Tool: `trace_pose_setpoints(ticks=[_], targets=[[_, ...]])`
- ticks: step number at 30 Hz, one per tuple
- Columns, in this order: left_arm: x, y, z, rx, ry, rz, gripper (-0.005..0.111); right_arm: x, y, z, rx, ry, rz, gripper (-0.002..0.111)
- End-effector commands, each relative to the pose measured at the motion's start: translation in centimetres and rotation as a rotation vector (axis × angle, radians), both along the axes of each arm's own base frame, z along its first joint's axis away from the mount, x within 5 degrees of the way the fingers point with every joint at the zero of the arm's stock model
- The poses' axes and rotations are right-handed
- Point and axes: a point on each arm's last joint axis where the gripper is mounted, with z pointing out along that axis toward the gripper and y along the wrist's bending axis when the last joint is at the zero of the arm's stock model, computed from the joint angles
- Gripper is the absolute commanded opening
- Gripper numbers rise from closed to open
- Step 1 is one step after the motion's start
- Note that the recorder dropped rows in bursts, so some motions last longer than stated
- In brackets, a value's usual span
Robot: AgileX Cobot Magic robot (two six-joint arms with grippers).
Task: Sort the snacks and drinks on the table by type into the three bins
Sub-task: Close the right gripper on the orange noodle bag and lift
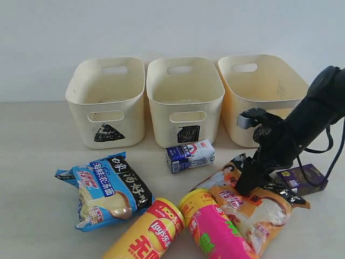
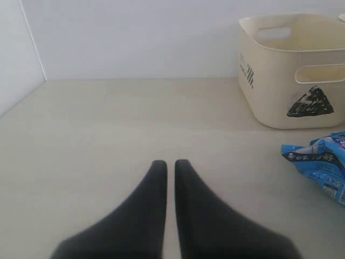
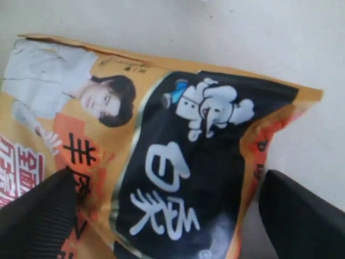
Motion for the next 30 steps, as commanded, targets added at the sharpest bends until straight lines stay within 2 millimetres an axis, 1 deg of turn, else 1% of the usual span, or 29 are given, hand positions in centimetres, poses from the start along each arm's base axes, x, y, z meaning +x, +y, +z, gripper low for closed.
trace_pose_setpoints(ticks=[1, 6, 8, 10, 13, 14, 18, 19, 25, 30], targets=[[0.0, 0.0, -0.1, -0.010, -0.003, 0.001, 0.004, -0.7, 0.1, -0.4, 0.010, 0.070, 0.059, 0.085], [0.0, 0.0, -0.1, -0.010, -0.003, 0.001, 0.004, -1.0, 0.2, -0.3, 0.031, 0.097, 0.063, 0.084], [0.0, 0.0, -0.1, -0.010, -0.003, 0.001, 0.004, -1.1, 0.3, -0.3, 0.034, 0.107, 0.068, 0.077], [0.0, 0.0, -0.1, -0.010, -0.003, 0.001, 0.004, -1.1, 0.2, -0.3, 0.033, 0.111, 0.073, 0.067], [0.0, 0.0, -0.1, -0.010, -0.003, 0.001, 0.004, -1.1, 0.2, -0.3, 0.028, 0.111, 0.078, 0.048], [0.0, 0.0, -0.1, -0.010, -0.003, 0.001, 0.004, -1.1, 0.1, -0.3, 0.022, 0.109, 0.081, 0.041], [0.0, 0.0, -0.1, -0.010, -0.003, 0.001, 0.004, -1.0, 0.1, -0.4, 0.015, 0.096, 0.068, 0.002], [0.0, 0.0, -0.1, -0.010, -0.003, 0.001, 0.004, -0.9, 0.1, -0.4, 0.012, 0.092, 0.061, 0.000], [0.0, 0.0, -0.1, -0.010, -0.003, 0.001, 0.004, -0.4, 0.0, -0.3, -0.010, 0.068, 0.016, 0.000], [0.0, 0.0, -0.1, -0.010, -0.003, 0.001, 0.004, -0.3, -0.3, 1.6, -0.026, 0.020, 0.002, 0.000]])
